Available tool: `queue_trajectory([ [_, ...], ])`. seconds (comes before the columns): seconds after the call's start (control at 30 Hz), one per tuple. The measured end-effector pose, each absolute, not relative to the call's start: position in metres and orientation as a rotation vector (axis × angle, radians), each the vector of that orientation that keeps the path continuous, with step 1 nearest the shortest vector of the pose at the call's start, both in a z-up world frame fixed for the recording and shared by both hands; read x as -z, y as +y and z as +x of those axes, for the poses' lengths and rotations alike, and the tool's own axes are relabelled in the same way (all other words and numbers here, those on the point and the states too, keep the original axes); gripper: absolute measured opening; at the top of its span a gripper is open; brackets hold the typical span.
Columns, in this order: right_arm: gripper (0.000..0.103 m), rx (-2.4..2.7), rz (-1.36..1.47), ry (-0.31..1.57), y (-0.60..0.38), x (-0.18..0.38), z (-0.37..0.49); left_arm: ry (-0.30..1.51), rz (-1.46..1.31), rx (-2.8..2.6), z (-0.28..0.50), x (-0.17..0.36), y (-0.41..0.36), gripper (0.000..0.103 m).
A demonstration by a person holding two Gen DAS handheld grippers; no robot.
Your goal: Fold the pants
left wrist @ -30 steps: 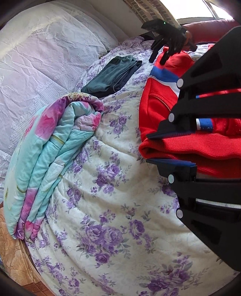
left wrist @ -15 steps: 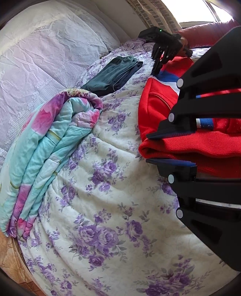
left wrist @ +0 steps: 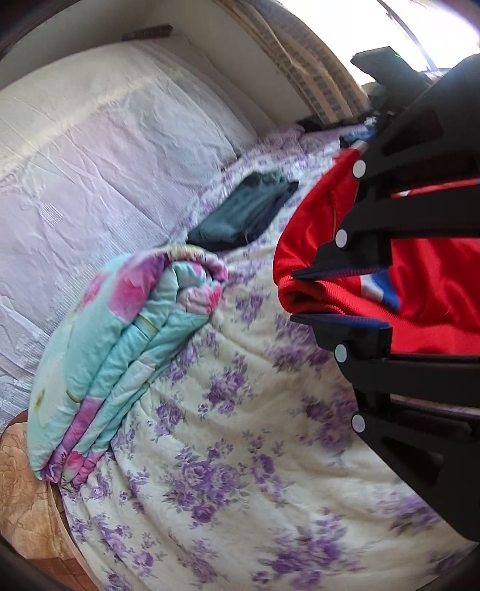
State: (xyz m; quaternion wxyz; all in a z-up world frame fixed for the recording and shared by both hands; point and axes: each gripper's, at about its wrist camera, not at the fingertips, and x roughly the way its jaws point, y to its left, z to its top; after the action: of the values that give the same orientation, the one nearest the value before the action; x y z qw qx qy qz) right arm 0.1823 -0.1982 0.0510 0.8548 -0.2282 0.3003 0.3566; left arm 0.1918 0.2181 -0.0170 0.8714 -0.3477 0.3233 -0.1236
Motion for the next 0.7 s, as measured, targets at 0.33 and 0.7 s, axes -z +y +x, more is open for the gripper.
queue_trajectory([
  [0.33, 0.0, -0.79, -0.448, 0.606, -0.211, -0.03, 0.084, 0.65, -0.861, 0.209, 0.111, 0.041, 0.229, 0.017],
  [0.7, 0.041, -0.7, -0.711, 0.48, -0.162, 0.003, 0.104, 0.694, -0.868, 0.163, 0.104, 0.058, 0.227, 0.017],
])
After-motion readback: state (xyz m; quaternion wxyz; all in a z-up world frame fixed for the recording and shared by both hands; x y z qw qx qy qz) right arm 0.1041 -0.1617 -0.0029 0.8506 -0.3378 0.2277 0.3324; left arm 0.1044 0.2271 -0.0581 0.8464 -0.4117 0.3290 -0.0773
